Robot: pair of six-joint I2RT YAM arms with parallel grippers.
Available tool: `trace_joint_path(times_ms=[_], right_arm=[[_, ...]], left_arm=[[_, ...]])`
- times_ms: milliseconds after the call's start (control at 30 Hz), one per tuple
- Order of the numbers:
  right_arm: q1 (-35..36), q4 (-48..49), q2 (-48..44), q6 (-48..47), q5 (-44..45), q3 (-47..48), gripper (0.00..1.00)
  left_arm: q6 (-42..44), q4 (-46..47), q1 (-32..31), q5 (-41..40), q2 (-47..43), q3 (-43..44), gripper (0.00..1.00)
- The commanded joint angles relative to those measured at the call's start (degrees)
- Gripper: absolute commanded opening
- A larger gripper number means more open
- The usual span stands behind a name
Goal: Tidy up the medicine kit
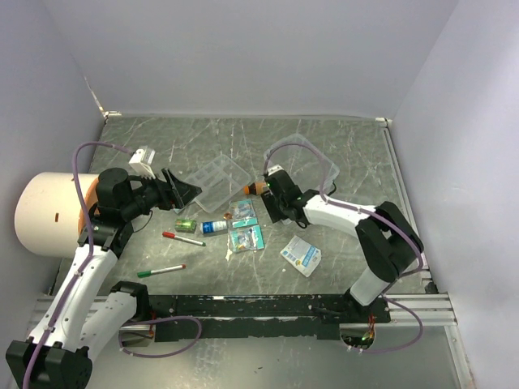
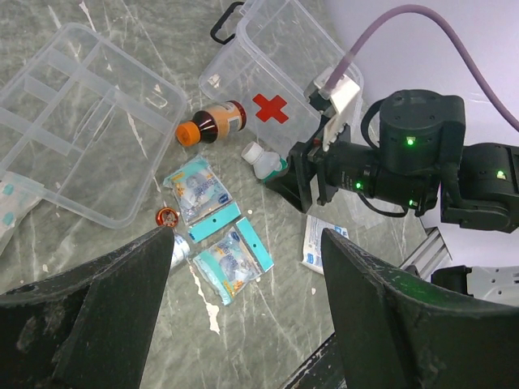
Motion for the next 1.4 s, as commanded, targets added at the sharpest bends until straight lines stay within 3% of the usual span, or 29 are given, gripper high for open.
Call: trace_joint_path(times_ms=[0, 567, 800, 900, 1133, 1367], right_arm=[[0.0, -1.9, 2.4, -3.0, -1.1, 3.8, 0.57], [0.0, -4.5, 8.8, -1.4, -3.5, 9.4, 0.50], [0.0, -6.2, 9.3, -1.2, -3.1, 10.2, 0.46], [0.0, -6.6, 9.8, -1.1, -3.2, 10.5, 0.51], [0.0, -7.4, 10.6, -2.5, -4.7, 11.7, 0.53], [0.1, -6.4, 7.1, 0.5, -3.7, 12.0, 0.34]], left_arm=[[1.0, 0.4, -0.5, -0.5, -0.8, 0.8, 0.84], [1.3, -0.6, -0.5, -1.5, -1.5, 1.0, 0.85], [1.2, -1.3, -0.5, -2.5, -1.5, 1.4, 0.93], [1.3, -1.5, -0.4, -2.7, -1.6, 1.4, 0.97], [1.3, -1.3, -0.5, -2.2, -1.6, 1.3, 0.95], [1.4, -1.3, -0.5, -2.2, -1.5, 1.3, 0.94]])
